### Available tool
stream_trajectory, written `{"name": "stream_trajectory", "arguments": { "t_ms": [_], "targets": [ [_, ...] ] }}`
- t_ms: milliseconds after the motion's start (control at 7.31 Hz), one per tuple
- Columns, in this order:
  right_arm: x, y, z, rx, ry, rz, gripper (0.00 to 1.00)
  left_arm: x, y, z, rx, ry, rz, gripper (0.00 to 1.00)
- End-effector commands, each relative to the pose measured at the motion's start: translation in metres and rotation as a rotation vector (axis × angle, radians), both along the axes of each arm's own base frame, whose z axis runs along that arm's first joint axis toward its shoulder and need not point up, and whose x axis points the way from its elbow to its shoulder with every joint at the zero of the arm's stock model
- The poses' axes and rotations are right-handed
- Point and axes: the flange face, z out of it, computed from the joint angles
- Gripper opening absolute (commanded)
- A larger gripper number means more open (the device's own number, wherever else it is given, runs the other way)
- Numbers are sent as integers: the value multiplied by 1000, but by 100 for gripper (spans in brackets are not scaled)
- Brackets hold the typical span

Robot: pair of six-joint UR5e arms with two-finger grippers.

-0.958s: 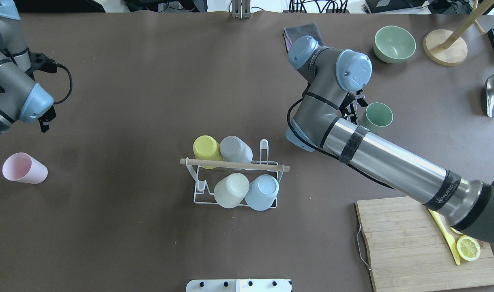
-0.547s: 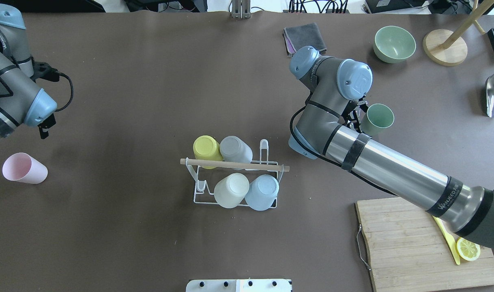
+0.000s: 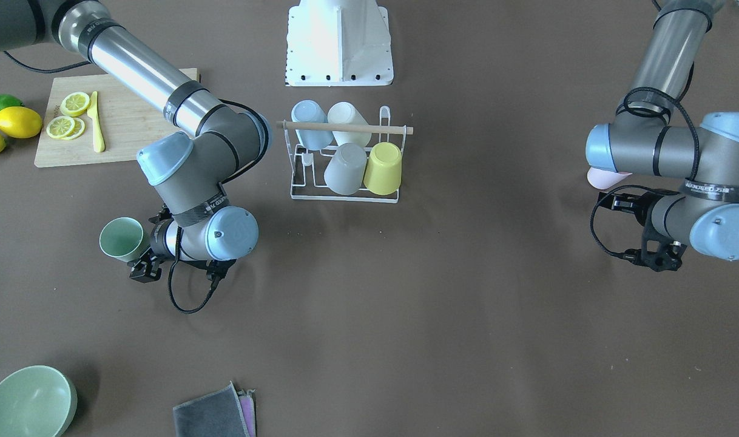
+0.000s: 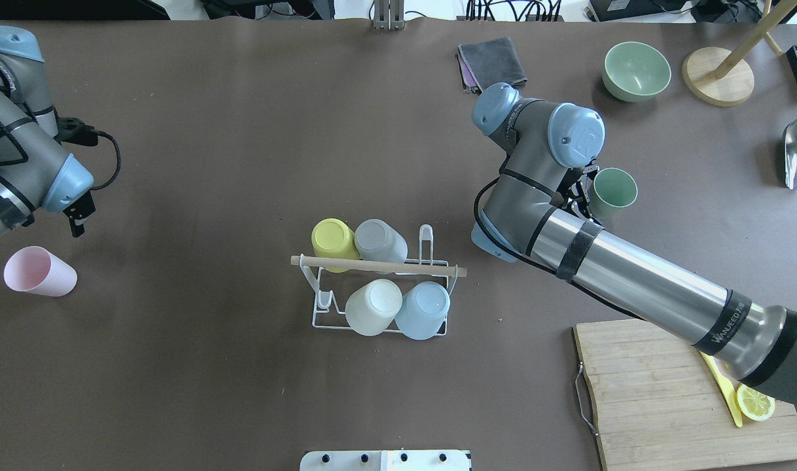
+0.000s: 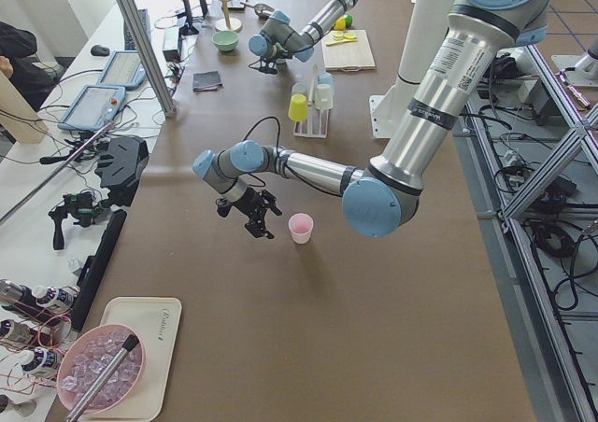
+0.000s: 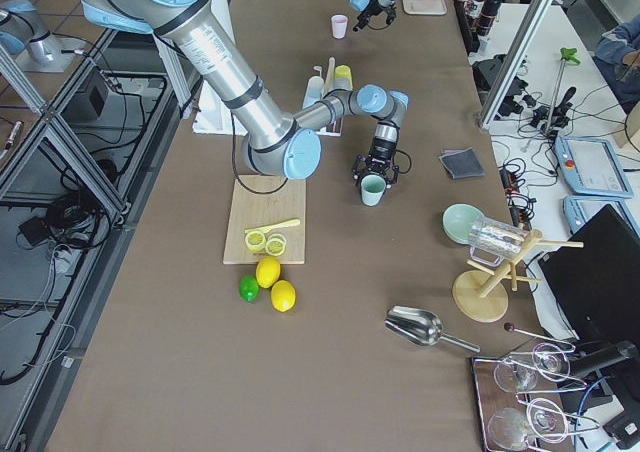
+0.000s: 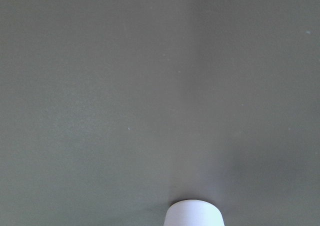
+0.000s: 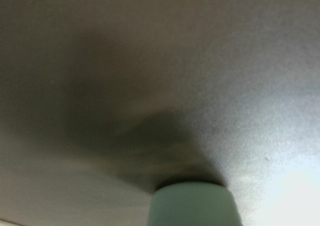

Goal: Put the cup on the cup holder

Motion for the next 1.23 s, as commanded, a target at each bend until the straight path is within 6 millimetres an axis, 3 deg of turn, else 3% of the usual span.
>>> {"name": "stream_trajectory", "arguments": {
  "t_ms": [0, 547, 1094],
  "targets": [
    [3, 1, 8, 0, 13, -3, 100, 20, 11, 13, -47, 0, 19, 98],
    [6, 4, 19, -5, 19, -4, 100, 45, 31, 18, -75, -8, 99, 98],
    [13, 8, 31, 2, 33, -8, 100, 43, 40, 25, -102, -6, 150, 98]
  ]
}}
